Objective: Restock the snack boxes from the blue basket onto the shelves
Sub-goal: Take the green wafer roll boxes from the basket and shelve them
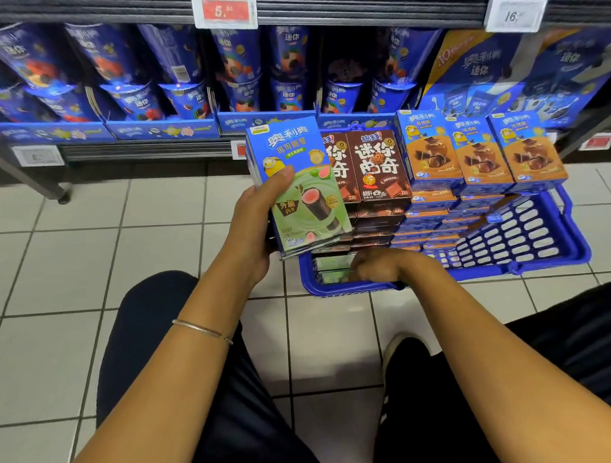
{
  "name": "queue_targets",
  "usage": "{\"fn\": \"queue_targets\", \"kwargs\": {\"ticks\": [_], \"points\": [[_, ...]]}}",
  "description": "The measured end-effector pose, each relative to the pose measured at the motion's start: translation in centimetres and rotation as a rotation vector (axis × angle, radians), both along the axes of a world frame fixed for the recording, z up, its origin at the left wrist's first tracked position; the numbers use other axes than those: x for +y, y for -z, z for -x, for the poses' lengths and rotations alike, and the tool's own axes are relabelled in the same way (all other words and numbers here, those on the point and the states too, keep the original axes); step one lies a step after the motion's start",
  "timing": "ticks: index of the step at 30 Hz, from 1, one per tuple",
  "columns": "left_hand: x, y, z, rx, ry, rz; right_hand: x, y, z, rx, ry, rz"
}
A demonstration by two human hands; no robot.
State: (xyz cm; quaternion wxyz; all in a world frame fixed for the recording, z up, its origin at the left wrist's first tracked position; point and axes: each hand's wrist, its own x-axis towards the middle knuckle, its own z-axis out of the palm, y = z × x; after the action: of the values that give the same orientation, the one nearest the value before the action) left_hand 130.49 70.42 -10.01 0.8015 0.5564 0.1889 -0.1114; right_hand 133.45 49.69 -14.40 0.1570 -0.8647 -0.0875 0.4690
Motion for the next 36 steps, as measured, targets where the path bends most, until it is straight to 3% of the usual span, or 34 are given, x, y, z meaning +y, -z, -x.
{"fn": "queue_targets", "kwargs": {"ticks": [5, 10, 14, 20, 30, 36], "points": [[-0.2, 0.1, 0.3, 0.004, 0.009, -0.003, -0.8, -0.2, -0.5, -0.004, 0.085, -0.026], [-0.3, -0.1, 0.2, 0.002, 0.0, 0.034, -2.2, -2.3, -0.9, 0.138, 0.123, -0.161], [-0.2, -0.4, 0.0, -0.002, -0.016, 0.04, -2.6, -3.6, -1.4, 0.062, 0.026, -0.127], [-0.1, -0.4, -0.1, -0.01, -0.027, 0.044, -3.1, -6.1, -1.8, -0.045, 0.038, -0.273], [1.7, -1.0, -0.6, -0.087, -0.166, 0.222, -5.6, -9.3, -2.6, -0.142, 0.276, -0.54], [1.5, -1.0, -1.1, -0.106, -0.202, 0.225, -6.2, -9.8, -3.1, -0.284, 0.446, -0.741]]}}
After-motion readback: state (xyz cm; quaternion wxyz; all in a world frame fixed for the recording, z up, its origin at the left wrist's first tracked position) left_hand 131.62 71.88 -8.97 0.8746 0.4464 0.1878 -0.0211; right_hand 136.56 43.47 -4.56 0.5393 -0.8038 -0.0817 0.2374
